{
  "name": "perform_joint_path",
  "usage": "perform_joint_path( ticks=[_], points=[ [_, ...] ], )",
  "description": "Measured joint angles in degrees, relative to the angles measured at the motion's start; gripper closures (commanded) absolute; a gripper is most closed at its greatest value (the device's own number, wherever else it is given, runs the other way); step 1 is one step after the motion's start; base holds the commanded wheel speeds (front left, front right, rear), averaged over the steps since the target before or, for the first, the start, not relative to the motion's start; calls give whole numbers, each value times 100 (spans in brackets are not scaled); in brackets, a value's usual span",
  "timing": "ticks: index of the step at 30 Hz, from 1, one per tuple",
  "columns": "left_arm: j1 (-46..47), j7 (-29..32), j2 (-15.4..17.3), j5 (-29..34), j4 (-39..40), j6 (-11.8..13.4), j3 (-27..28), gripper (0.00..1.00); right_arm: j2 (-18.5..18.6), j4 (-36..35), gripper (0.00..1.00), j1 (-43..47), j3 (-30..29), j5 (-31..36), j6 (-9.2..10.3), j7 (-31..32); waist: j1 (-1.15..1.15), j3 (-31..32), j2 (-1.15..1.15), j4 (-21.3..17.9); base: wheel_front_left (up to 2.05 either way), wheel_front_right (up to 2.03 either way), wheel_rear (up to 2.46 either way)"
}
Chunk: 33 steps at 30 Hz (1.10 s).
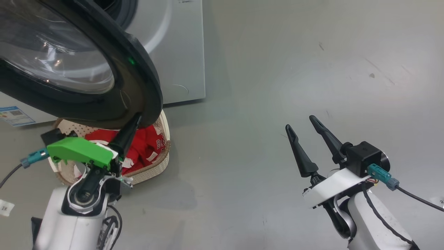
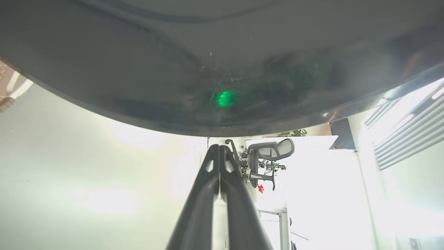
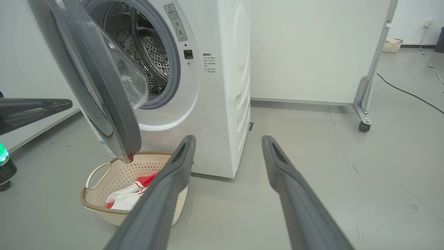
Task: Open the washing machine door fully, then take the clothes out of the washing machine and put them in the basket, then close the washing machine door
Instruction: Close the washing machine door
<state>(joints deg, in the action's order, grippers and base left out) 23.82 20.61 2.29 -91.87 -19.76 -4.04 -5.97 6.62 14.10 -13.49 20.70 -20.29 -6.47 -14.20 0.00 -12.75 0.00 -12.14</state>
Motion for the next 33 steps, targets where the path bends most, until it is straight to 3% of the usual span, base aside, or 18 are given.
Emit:
perform_joint_path(
  ticks=[7,12,16,23,30,33],
  points=[
    [-420,-209,359,978,-91,-186,-433,100,69,46,0,124,-55,32,-1,0,0,311,0,256,0,0,0],
    [-519,-775,453,1528,-9,-233,-438,100,62,62,0,274,-56,35,-1,0,0,538,0,487,0,0,0],
    [-527,-1206,768,2323,176,-281,-597,100,55,54,0,382,-82,35,-1,0,0,690,0,687,0,0,0],
    [-732,-2100,1025,3316,354,-282,-721,100,46,-54,0,459,-186,35,0,-1,0,857,0,994,0,0,0],
    [-1045,-3070,1045,3863,403,-275,-557,100,20,-74,0,465,-160,52,-1,-7,0,977,0,1129,0,0,0],
    [-1207,-3423,1051,4192,410,-144,-558,100,18,-87,0,477,-174,53,-1,-7,0,1014,0,1154,0,0,0]
  ],
)
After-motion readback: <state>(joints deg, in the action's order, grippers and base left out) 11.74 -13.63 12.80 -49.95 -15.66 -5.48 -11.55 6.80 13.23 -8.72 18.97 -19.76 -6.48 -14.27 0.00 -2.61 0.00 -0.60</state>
